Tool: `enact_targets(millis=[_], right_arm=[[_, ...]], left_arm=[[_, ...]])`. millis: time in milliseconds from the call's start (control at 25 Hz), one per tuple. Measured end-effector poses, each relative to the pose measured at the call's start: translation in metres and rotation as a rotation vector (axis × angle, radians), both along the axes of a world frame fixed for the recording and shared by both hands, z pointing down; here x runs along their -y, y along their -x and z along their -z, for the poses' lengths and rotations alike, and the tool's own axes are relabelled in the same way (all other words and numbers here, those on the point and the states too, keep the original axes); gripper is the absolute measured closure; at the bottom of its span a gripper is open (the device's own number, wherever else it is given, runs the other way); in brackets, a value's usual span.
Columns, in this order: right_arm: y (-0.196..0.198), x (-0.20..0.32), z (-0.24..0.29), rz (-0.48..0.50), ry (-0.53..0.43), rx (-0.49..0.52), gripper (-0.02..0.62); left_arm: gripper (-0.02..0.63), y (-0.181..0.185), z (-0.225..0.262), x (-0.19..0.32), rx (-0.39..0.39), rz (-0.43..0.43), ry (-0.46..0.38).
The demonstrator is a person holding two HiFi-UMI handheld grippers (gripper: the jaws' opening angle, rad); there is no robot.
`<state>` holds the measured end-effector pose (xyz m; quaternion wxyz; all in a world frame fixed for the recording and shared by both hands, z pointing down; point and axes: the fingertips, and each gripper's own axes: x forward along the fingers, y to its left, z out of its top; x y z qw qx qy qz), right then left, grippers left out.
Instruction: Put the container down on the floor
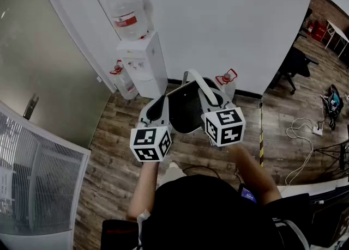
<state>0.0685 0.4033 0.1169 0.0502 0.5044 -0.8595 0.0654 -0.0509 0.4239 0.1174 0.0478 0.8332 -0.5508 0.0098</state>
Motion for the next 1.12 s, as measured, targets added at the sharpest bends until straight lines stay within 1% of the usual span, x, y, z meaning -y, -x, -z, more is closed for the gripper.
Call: enact_targets(millis=[280, 840, 1120], right_arm=[[0.002, 0.001, -0.001, 0.003, 0.009, 0.033, 0.566], [-0.010, -0.011, -0.009, 0.009, 0.042, 0.034, 0.566], [-0.014, -0.003, -0.012, 0.007, 0.047, 0.038, 0.566]], left_arm=[[0.589, 0.004, -0.002, 0.000, -0.006, 0.003, 0.006], [0.589, -0.009, -0.009, -0.013, -0.024, 0.008, 0.029], [0.589, -0.012, -0.013, -0.010, -0.020, 0.004, 0.041]])
